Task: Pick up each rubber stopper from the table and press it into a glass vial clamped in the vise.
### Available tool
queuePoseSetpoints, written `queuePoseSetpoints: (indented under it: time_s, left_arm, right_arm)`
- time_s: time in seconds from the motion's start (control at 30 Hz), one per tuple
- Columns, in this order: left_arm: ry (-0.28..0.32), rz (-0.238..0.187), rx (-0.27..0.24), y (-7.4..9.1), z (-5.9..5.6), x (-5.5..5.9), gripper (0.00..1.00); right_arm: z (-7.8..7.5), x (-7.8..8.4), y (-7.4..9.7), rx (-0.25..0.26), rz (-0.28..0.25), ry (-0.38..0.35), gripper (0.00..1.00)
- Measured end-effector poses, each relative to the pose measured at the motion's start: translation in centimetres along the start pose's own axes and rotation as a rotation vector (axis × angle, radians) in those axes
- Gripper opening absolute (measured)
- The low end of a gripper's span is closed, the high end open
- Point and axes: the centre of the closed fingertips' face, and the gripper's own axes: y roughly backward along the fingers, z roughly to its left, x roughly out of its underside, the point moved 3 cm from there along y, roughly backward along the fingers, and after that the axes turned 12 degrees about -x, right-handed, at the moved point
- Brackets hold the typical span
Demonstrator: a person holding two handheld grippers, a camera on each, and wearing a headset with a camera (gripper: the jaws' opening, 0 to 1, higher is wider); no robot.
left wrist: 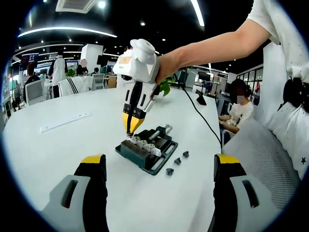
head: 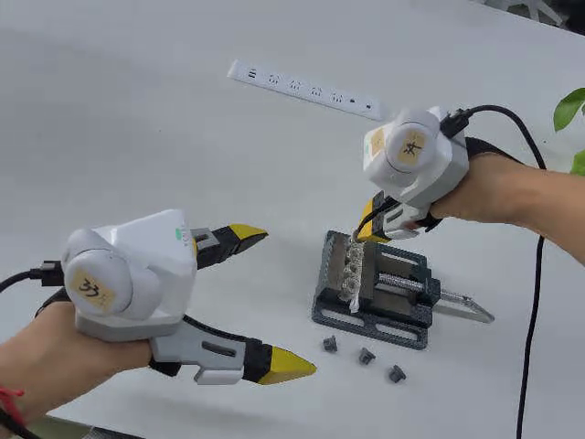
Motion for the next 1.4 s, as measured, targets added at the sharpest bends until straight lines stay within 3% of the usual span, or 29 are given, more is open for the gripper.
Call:
queuePoseSetpoints:
  time_s: [0.6,0.93,1.4]
  left_arm:
    - [-0.006,0.006,0.001,0.0,-0.2,0.1,0.91]
    - [-0.014,0.012,0.011,0.0,-0.8,-0.1,0.91]
    - [-0.035,0.024,0.024,-0.1,-1.0,-0.3,0.91]
  right_arm:
    - [-0.1,1.0,1.2,0.044,-0.101,-0.086,0.04]
    - [1.1,1.6,2.2,0.072,-0.166,-0.115,0.05]
    - [2.2,1.9,3.9,0.116,-0.268,-0.148,0.14]
